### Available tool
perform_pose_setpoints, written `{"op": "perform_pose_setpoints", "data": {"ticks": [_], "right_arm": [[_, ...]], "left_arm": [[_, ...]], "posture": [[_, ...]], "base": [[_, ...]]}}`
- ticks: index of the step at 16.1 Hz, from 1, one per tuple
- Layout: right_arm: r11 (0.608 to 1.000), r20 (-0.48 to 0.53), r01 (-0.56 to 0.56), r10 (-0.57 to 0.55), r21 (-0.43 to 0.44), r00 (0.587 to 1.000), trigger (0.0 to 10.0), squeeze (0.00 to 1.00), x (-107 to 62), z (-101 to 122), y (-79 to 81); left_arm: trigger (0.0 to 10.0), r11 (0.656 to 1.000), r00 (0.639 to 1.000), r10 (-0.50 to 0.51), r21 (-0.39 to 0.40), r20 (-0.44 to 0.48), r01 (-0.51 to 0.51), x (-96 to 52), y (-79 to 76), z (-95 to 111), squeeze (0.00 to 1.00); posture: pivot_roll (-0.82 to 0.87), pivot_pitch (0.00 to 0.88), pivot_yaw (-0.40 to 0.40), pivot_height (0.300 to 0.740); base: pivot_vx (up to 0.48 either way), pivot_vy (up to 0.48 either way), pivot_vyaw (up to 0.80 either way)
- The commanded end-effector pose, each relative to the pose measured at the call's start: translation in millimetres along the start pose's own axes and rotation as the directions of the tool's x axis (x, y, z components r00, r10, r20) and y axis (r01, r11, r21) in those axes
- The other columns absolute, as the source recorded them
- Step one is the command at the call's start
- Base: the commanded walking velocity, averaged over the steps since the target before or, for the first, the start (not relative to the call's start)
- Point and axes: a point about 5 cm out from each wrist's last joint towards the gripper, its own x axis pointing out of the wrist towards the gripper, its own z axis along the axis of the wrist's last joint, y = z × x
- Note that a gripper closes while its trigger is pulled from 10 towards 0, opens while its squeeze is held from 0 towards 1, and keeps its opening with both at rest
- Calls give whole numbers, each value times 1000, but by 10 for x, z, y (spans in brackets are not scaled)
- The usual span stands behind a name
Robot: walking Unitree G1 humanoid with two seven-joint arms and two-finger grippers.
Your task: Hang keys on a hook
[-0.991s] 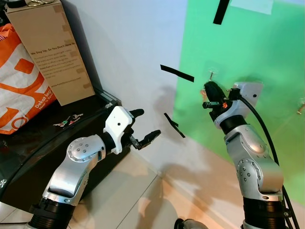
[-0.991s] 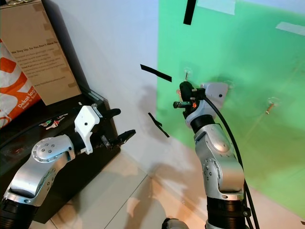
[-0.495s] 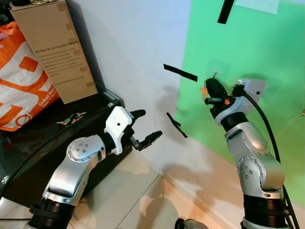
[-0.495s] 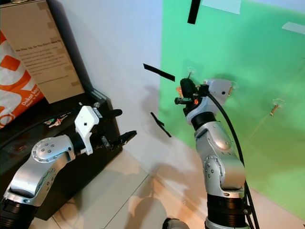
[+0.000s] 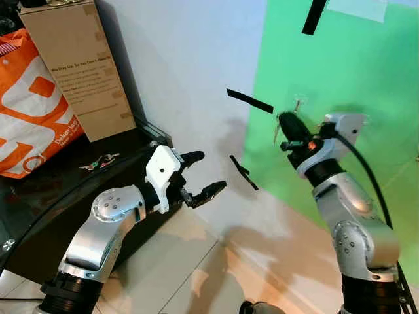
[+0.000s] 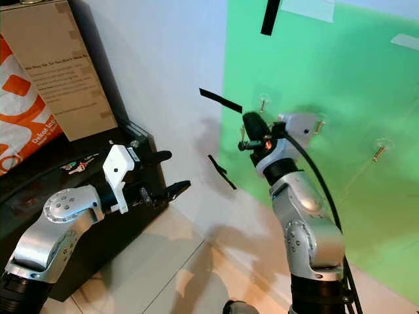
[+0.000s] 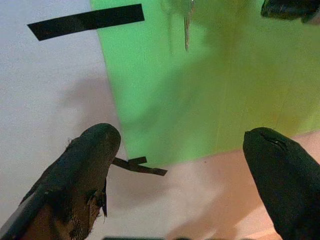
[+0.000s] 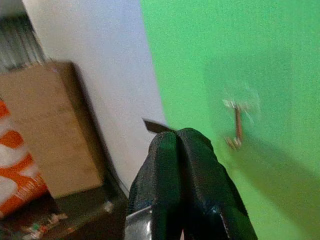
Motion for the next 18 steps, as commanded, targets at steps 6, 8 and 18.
{"op": "perform_pose_setpoints", "data": {"ticks": [6, 8, 18], "right_arm": [[998, 51, 38, -40, 47, 998, 10000, 0, 10, 92, -47], [998, 28, 51, -53, 44, 998, 10000, 0, 12, 52, -58], [985, 17, 159, -160, 75, 987, 10000, 0, 37, 9, -177]], "left_arm": [[10000, 1000, 999, -20, -10, 25, 20, -23, -10, 49, 0], [10000, 1000, 999, -22, -10, 24, 22, -23, -9, 50, 0], [10000, 1000, 999, -25, -13, 23, 25, -20, -13, 49, 0]], "posture": [[-77, 0, 28, 740], [-76, 0, 28, 740], [-73, 0, 24, 740]], "base": [[0, 0, 0], [0, 0, 0], [0, 0, 0]]}}
